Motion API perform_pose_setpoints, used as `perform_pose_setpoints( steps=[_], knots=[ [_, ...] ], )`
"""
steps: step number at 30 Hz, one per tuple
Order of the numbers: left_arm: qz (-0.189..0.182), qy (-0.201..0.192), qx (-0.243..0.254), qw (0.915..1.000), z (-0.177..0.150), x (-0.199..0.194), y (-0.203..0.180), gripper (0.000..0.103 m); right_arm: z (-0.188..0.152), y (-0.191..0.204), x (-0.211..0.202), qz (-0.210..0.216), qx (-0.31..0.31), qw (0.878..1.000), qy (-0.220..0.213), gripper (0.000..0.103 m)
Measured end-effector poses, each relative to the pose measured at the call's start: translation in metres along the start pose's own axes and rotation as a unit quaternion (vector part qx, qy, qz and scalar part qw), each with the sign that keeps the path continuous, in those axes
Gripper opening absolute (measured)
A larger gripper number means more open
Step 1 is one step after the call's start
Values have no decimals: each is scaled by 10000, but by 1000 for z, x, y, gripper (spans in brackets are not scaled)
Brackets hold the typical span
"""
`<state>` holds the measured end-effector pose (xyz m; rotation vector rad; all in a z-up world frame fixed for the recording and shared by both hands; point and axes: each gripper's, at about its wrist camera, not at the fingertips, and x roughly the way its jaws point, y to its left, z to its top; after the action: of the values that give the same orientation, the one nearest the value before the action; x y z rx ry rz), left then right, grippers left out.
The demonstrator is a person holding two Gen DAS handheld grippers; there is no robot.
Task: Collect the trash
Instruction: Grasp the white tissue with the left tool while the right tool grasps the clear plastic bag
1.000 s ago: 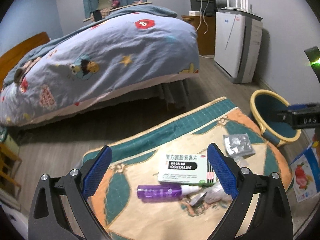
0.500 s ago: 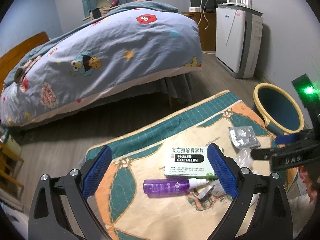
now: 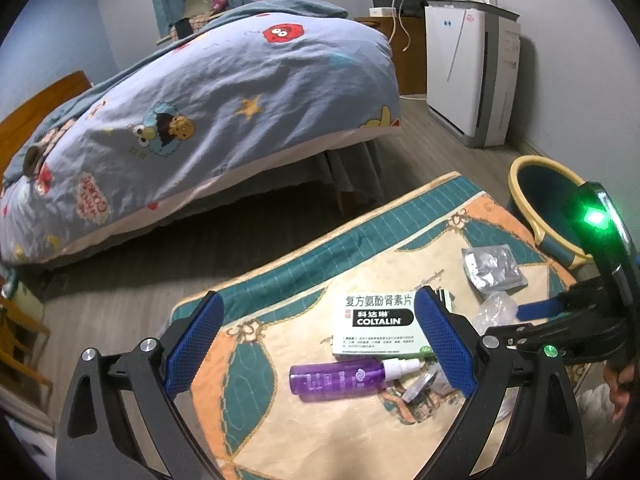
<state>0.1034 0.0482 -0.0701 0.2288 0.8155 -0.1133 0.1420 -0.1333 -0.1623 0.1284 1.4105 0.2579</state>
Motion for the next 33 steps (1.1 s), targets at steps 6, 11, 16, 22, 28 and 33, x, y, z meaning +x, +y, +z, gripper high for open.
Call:
perform_pose_setpoints(
  steps=[6,11,16,22,28,33],
  knots=[
    [-50,25,77,10000,-1,1,-5,95,4,3,-6,21,-195,9997,-157,8],
    [-76,53,133,9999,-1,1,-8,95,10,1,-24,171,-152,9988,-428,7],
    [-145,83,134,9998,-2,3,-11,95,17,-3,-57,244,-142,9956,-898,7],
    [-624,341,90,9974,-12,14,-35,95,25,-17,-94,-101,-249,9896,-1412,7],
    [-1041,693,785,9890,-34,31,-95,95,32,-47,-107,-127,38,9870,-1603,7],
    [-1328,969,1027,9810,-46,44,-130,95,34,-64,-114,-155,154,9860,-1655,7]
  ],
)
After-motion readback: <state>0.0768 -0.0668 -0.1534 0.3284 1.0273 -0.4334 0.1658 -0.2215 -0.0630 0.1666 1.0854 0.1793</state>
